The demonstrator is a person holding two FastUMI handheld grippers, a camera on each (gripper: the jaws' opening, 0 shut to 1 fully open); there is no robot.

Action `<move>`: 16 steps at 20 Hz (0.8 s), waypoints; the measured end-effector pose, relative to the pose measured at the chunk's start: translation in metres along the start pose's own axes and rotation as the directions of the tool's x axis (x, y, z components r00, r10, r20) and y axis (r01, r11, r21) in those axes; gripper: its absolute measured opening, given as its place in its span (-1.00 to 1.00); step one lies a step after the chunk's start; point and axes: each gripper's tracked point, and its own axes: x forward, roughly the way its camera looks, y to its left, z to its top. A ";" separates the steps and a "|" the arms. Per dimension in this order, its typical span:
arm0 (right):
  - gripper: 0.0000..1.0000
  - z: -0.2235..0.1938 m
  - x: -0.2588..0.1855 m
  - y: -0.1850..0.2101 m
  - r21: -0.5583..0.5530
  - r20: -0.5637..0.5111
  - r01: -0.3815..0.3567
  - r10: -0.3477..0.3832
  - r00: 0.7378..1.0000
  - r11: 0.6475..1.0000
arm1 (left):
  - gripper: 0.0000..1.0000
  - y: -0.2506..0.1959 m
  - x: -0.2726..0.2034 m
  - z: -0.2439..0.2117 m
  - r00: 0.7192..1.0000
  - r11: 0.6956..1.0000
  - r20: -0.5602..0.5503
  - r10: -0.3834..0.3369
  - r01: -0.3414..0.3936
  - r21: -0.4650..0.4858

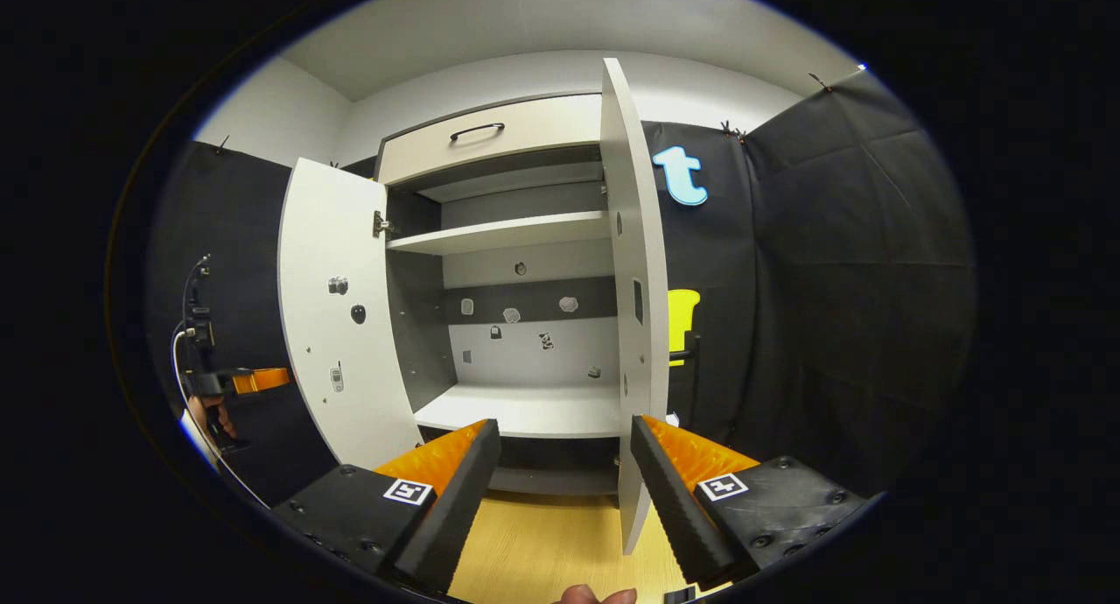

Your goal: Open the right door of the double-door shoe cabinet with the right hand, and open the left door with the left hand.

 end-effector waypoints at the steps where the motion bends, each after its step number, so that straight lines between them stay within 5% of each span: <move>1: 0.96 0.001 0.000 0.000 0.000 0.001 -0.003 0.003 1.000 1.000 | -0.85 -0.004 -0.008 0.000 1.000 1.000 0.001 0.000 0.000 -0.002; 2: 0.88 0.001 0.000 0.001 0.001 0.002 -0.005 0.005 1.000 1.000 | -0.94 -0.009 -0.015 0.001 1.000 1.000 0.003 0.002 -0.002 0.001; 3: 0.88 0.001 0.001 0.001 0.000 0.003 -0.007 0.007 1.000 1.000 | -0.60 -0.014 -0.021 0.001 1.000 1.000 0.005 0.003 -0.003 0.004; 6: 0.97 0.002 0.002 0.002 0.003 0.003 -0.015 0.015 1.000 1.000 | -0.19 -0.034 -0.039 0.005 1.000 1.000 0.012 -0.009 0.008 0.018; 7: 0.97 0.002 0.003 0.003 0.004 0.003 -0.017 0.017 1.000 1.000 | 0.21 -0.041 -0.043 0.005 1.000 1.000 0.016 -0.011 0.011 0.024; 12: 0.88 0.002 0.003 0.002 0.004 0.002 -0.019 0.019 1.000 1.000 | 0.89 -0.083 -0.057 0.011 0.998 0.997 0.045 -0.052 0.049 0.064; 16: 0.88 0.005 0.003 0.000 0.008 0.007 -0.018 0.018 1.000 1.000 | 0.90 -0.122 -0.058 0.008 0.994 0.995 0.051 -0.099 0.098 0.028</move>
